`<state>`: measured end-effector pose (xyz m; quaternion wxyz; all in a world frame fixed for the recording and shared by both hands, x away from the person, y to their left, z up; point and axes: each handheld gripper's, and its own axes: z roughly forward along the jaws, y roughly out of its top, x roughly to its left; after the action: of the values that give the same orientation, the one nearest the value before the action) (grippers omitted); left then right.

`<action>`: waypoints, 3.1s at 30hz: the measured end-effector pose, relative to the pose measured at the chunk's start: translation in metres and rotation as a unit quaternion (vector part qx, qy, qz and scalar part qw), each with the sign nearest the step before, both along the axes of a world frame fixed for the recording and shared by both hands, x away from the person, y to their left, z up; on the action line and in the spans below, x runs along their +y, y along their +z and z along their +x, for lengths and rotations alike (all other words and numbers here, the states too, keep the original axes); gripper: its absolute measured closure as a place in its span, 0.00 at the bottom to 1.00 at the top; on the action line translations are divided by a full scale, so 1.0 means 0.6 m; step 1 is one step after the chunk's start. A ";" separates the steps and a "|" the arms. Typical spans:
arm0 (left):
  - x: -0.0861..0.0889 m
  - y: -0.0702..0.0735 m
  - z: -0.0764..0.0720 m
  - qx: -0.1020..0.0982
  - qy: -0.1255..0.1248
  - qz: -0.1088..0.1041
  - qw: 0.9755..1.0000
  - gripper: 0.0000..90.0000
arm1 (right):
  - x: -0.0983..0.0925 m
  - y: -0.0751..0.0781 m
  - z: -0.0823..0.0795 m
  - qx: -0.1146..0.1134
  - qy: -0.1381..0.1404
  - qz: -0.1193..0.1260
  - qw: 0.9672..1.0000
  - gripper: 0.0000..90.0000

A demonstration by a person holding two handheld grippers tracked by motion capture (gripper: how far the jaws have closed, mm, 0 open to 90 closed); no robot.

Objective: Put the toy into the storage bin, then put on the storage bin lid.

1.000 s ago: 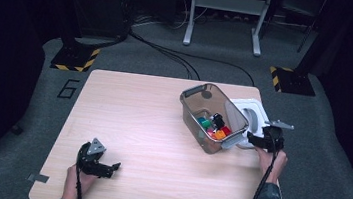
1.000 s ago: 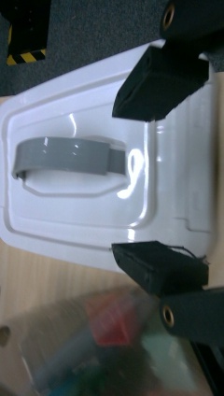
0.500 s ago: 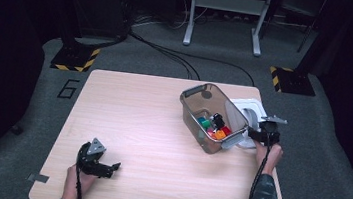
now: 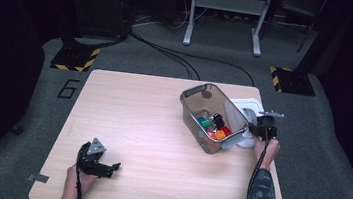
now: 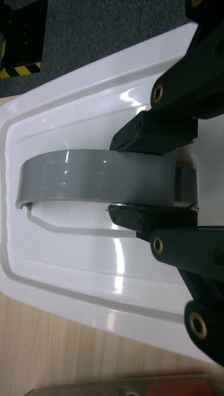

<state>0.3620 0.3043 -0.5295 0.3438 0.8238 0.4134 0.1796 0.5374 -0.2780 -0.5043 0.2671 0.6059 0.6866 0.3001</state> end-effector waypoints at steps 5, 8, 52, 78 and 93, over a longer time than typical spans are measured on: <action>0.000 0.000 0.000 0.000 0.001 -0.001 1.000 0.05 | 0.001 0.004 -0.003 0.006 0.000 -0.007 1.000 0.74; 0.000 0.000 0.000 0.000 0.000 0.000 1.000 0.05 | 0.002 0.009 -0.004 0.010 0.000 -0.014 1.000 0.75; -0.001 -0.002 0.000 -0.006 0.004 -0.002 1.000 0.05 | -0.021 0.249 -0.054 -0.091 -0.031 -0.144 0.985 0.75; 0.000 -0.001 0.000 -0.002 0.002 -0.002 1.000 0.05 | 0.089 0.301 -0.077 -0.087 0.049 -0.087 0.991 0.75; 0.000 -0.001 0.000 -0.001 0.001 -0.003 1.000 0.05 | 0.174 0.271 -0.078 -0.046 0.117 -0.054 0.991 0.75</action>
<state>0.3618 0.3040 -0.5300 0.3463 0.8221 0.4147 0.1797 0.4907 -0.1734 -0.3415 0.2938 0.4921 0.7548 0.3191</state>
